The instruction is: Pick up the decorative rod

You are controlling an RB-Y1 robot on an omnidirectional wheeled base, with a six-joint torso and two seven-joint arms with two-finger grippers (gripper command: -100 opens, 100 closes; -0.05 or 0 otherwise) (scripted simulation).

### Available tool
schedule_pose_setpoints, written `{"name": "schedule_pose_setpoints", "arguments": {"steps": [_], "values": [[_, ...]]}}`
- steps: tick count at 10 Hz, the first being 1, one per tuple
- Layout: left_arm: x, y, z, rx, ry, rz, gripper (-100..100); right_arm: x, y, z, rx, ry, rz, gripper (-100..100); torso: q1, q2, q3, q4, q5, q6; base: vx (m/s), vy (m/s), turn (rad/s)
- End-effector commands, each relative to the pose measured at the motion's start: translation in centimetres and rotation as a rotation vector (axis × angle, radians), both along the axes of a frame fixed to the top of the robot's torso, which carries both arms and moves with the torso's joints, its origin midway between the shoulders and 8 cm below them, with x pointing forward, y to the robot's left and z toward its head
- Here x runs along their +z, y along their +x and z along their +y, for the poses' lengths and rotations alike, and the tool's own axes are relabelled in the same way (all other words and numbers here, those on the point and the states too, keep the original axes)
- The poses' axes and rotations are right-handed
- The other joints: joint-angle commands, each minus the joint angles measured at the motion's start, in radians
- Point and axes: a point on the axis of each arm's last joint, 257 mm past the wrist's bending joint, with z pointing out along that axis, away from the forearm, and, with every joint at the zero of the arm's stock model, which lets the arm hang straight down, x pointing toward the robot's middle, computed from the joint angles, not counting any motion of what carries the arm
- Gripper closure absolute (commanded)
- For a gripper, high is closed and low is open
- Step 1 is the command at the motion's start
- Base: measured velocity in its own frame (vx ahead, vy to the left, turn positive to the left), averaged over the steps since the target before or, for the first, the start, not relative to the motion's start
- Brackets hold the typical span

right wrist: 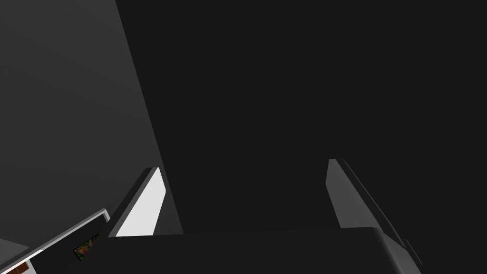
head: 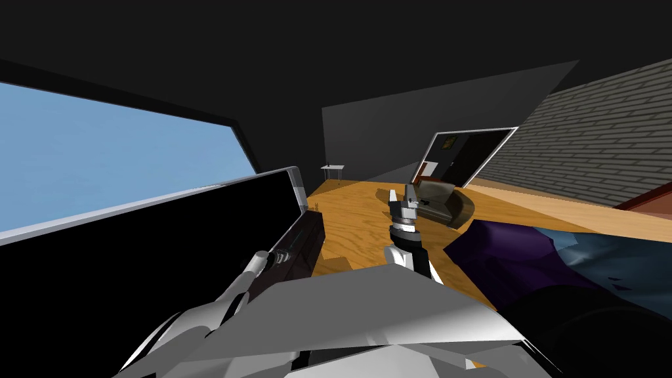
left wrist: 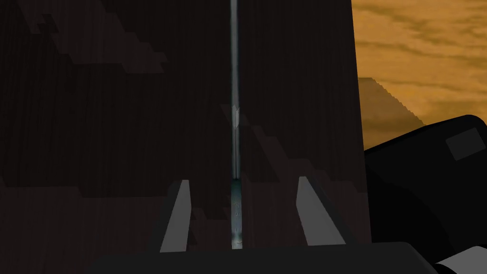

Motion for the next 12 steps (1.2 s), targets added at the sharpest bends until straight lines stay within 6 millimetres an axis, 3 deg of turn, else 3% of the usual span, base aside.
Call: {"name": "schedule_pose_setpoints", "arguments": {"steps": [1, 4, 5, 6, 10, 12], "values": [[0.0, 0.0, 0.0, 0.0, 0.0, 0.0, 100, 0.0, 0.0, 0.0, 0.0, 0.0, 0.0, 0, 0.0, 0.0, 0.0, 0.0, 0.0, 0.0, 0.0, 0.0, 0.0], [0.0, 0.0, -0.1, 0.0, -0.002, 0.0, 100, 0.0, 0.0, 0.0, 0.0, 0.0, 0.0, 0, 0.0, 0.0, 0.0, 0.0, 0.0, 0.0, 0.0, 0.0, 0.0], [0.0, 0.0, -0.1, 0.0, -0.003, 0.0, 0, 0.0, 0.0, 0.0, 0.0, 0.0, 0.0, 0, 0.0, 0.0, 0.0, 0.0, 0.0, 0.0, 0.0, 0.0, 0.0], [0.1, 0.6, -0.9, -0.006, -0.003, 0.002, 100, 0.0, 0.0, 0.0, 0.0, 0.0, 0.0, 0, 0.0, -0.001, 0.0, 0.0, 0.0, 0.0, -0.019, 0.018, 0.078], [0.5, 2.4, -2.8, -0.027, -0.004, -0.004, 100, 0.0, 0.0, 0.0, 0.0, 0.0, 0.0, 0, 0.003, 0.002, 0.0, -0.001, 0.0, -0.001, -0.033, 0.036, 0.059], [0.7, 4.2, -5.5, -0.051, -0.007, 0.008, 100, 0.0, 0.0, 0.0, 0.0, 0.0, 0.0, 0, 0.003, 0.001, 0.0, -0.001, 0.001, -0.001, -0.046, 0.056, 0.117]]}}
